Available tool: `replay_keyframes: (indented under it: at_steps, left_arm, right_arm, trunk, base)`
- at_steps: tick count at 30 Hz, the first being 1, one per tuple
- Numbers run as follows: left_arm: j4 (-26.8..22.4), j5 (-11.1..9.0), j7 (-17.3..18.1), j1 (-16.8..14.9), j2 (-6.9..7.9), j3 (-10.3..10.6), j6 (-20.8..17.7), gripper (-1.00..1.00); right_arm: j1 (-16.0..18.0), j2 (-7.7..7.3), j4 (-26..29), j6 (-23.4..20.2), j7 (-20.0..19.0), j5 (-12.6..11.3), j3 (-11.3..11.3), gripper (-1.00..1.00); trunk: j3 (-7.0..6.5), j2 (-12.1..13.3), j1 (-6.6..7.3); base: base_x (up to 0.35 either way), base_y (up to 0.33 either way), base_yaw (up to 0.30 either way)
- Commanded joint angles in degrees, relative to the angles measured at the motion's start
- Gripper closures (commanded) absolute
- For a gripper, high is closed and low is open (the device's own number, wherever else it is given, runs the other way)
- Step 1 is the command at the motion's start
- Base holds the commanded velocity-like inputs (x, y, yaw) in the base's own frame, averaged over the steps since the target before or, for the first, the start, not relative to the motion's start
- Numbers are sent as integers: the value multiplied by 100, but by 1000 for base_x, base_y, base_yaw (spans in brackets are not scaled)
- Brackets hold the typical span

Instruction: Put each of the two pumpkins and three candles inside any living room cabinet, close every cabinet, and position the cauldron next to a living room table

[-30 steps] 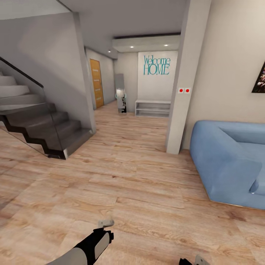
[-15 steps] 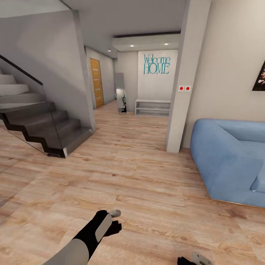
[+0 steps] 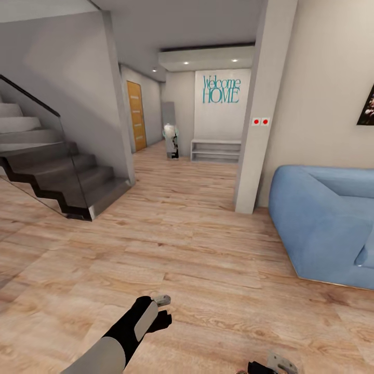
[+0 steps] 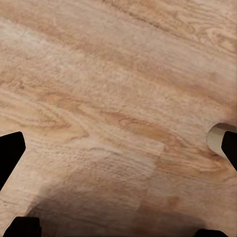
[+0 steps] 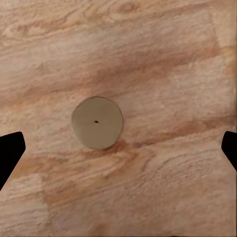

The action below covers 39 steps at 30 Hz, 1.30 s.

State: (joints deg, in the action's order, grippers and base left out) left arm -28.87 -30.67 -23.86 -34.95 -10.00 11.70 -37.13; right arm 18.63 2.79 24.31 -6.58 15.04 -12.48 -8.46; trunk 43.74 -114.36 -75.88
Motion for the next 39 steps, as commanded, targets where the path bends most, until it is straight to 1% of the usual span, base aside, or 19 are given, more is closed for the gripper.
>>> replay_keyframes:
  at_steps: [1, 5, 8, 10, 12, 14, 17, 18, 21, 22, 24, 25, 27, 29, 32, 33, 34, 37, 39]
  left_arm:
    - [-10, -52, -50, -3, 0, 15, -13, -100]
    - [-16, -53, -46, -3, 0, 17, -29, -100]
    - [-37, -58, -26, -3, 0, 11, -98, -100]
    - [-94, -103, 168, -3, 0, 5, -285, -100]
    - [-158, -260, 699, -3, 0, 13, -585, -100]
    - [-222, -403, 1475, -3, 0, 27, -869, -100]
    - [-280, -495, 2650, -3, 31, 40, -1113, -100]
    - [-285, -502, 2785, -3, 70, 40, -1143, -100]
    - [-293, -525, 3797, 10, 325, 33, -1374, -100]
    - [-294, -525, 4260, 12, 442, 33, -1422, -100]
    - [-295, -524, 4893, 14, 648, 30, -1459, -100]
    - [-295, -528, 5146, 14, 791, 25, -1476, -100]
    - [-295, -534, 5443, 15, 1051, -12, -1500, -100]
    - [-295, -534, 5629, 13, 1292, -82, -1511, -100]
    - [-295, -515, 5709, 1, 1566, -117, -1538, -100]
    - [-295, -513, 5718, -3, 1688, -123, -1599, -100]
    - [-298, -517, 5728, -7, 1888, -129, -1692, -100]
    - [-309, -528, 5744, -11, 2260, -206, -1801, -100]
    - [-313, -523, 5749, -13, 2342, -230, -1837, -100]
  right_arm:
    - [0, 9, 11, 70, 23, 43, -7, -100]
    - [0, 26, -3, 392, 25, 173, -11, -100]
    - [0, 28, -4, 440, 25, 188, -9, -100]
    - [0, 29, -4, 454, 25, 191, -8, -100]
    - [0, 29, -5, 460, 25, 193, -7, -100]
    - [0, 29, -5, 463, 25, 193, -7, -100]
    - [0, 29, -5, 464, 25, 193, -12, -100]
    - [0, 29, -5, 464, 25, 193, -13, -100]
    - [0, 29, -7, 464, 25, 193, -15, -100]
    - [0, 29, -9, 464, 25, 193, -14, -100]
    - [0, 29, -12, 470, 25, 193, -10, -100]
    - [0, 29, -13, 471, 25, 193, -8, -100]
    - [0, 29, -13, 472, 25, 193, -7, -100]
    - [0, 29, -13, 473, 25, 193, -7, -100]
    - [0, 29, -52, 476, 25, 198, -7, -100]
    - [0, 29, -79, 478, 25, 199, -7, -100]
    - [0, 31, -103, 480, 25, 201, -7, -100]
    - [0, 67, -123, 481, 25, 208, -7, -100]
    - [0, 125, -126, 485, 25, 220, -7, -100]
  trunk:
    - [24, -44, -22]
    - [96, -205, -110]
    - [150, -325, -176]
    - [186, -405, -220]
    - [222, -485, -263]
    - [258, -566, -307]
    - [312, -686, -373]
    - [329, -726, -395]
    - [383, -846, -461]
    - [401, -886, -483]
    - [437, -967, -527]
    - [455, -1007, -549]
    - [491, -1087, -593]
    - [527, -1167, -637]
    - [581, -1288, -703]
    - [599, -1328, -725]
    - [617, -1368, -747]
    - [671, -1488, -813]
    - [707, -1568, -856]
  base:
    - [0, 0, 0]
    - [0, 0, 0]
    - [0, 0, 0]
    - [0, 0, 0]
    - [0, 0, 0]
    - [0, 0, 0]
    - [0, 0, 0]
    - [0, 0, 0]
    - [0, 0, 0]
    - [0, 0, 0]
    - [0, 0, 0]
    - [0, 0, 0]
    - [0, 0, 0]
    - [0, 0, 0]
    - [0, 0, 0]
    - [0, 0, 0]
    - [0, 0, 0]
    - [0, 0, 0]
    - [0, 0, 0]
